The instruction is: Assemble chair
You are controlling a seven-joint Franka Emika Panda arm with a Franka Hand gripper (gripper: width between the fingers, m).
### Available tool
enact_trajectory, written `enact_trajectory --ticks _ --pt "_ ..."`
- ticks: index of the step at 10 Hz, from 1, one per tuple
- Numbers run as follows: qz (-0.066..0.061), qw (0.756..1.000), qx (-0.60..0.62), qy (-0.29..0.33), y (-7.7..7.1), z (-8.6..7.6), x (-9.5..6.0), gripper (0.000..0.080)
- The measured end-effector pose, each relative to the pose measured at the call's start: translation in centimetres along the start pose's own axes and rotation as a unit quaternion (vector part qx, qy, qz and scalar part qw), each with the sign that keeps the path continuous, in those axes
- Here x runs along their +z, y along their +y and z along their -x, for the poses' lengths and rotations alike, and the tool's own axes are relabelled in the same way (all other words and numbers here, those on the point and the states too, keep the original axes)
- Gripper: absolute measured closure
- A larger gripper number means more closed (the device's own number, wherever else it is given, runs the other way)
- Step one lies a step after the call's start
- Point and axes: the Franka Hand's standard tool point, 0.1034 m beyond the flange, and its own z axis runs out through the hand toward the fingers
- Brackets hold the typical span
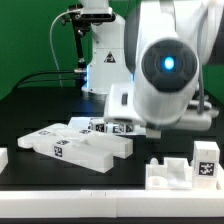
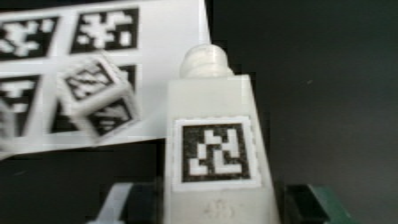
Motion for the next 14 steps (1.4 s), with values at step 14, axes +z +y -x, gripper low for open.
enact_trajectory --ticks 14 --pt "-0.030 0.857 -0.065 0.510 0.0 -2.6 -15.9 0.0515"
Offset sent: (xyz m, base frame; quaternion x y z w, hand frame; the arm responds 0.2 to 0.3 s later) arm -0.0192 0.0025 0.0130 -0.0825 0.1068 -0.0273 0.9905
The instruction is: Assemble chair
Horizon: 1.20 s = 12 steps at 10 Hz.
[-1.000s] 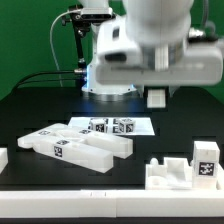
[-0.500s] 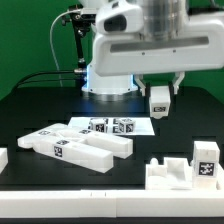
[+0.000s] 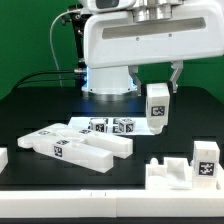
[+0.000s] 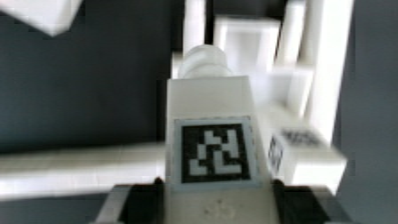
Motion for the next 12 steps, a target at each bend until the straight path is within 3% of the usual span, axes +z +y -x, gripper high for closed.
enact_trajectory --ticks 3,4,6,7,10,12 --pt "0.000 0.997 0.013 0.078 0.1 -3.2 1.0 0.0515" --pt "0.000 0.995 0.017 0.100 -0.6 -2.6 1.3 0.0515" --pt "0.020 0.984 0.006 0.177 0.2 -2.9 1.2 0.0515" --pt "0.024 0.982 0.004 0.189 0.3 -2.7 1.4 0.0515" --pt "0.028 0.984 0.003 0.178 0.9 -2.5 2.8 0.0515" --pt "0.028 0.985 0.000 0.173 0.3 -2.2 4.2 0.0515"
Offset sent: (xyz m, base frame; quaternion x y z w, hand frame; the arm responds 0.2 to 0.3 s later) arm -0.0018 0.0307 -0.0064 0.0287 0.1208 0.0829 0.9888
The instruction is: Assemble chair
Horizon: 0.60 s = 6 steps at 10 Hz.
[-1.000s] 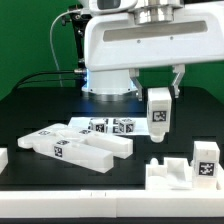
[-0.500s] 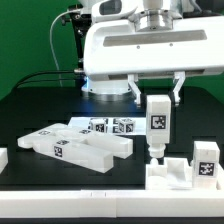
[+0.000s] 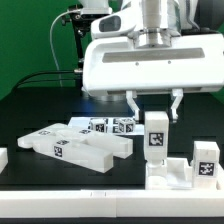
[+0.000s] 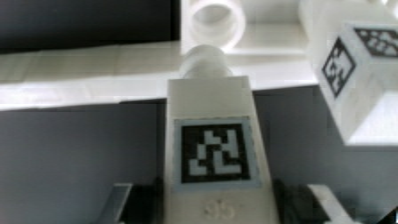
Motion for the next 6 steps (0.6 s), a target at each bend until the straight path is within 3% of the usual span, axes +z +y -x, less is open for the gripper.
enact_trajectory --ticks 6 --pt "0.004 1.000 -0.005 -0.008 0.0 1.2 1.6 0.0515"
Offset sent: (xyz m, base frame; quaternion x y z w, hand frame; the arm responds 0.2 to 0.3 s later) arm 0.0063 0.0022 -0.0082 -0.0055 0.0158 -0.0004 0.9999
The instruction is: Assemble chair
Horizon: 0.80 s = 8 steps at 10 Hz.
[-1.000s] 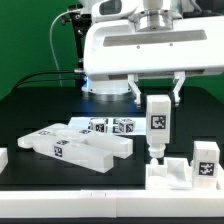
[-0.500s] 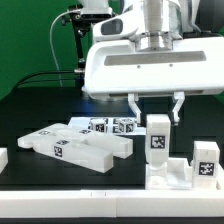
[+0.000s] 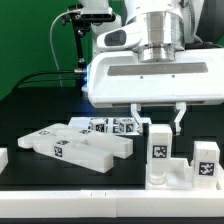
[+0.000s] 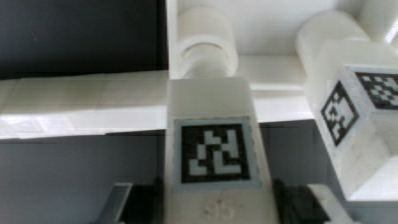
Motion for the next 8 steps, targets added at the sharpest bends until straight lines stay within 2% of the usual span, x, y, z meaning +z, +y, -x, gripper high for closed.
enact_trajectory --ticks 3,7,8 --pt "0.002 1.000 -0.002 -0.005 0.07 0.76 0.65 0.0515" --pt "0.004 1.000 -0.004 0.005 -0.07 0.70 0.74 0.0515" --pt "0.002 1.000 -0.004 -0.004 -0.12 0.88 0.84 0.0422"
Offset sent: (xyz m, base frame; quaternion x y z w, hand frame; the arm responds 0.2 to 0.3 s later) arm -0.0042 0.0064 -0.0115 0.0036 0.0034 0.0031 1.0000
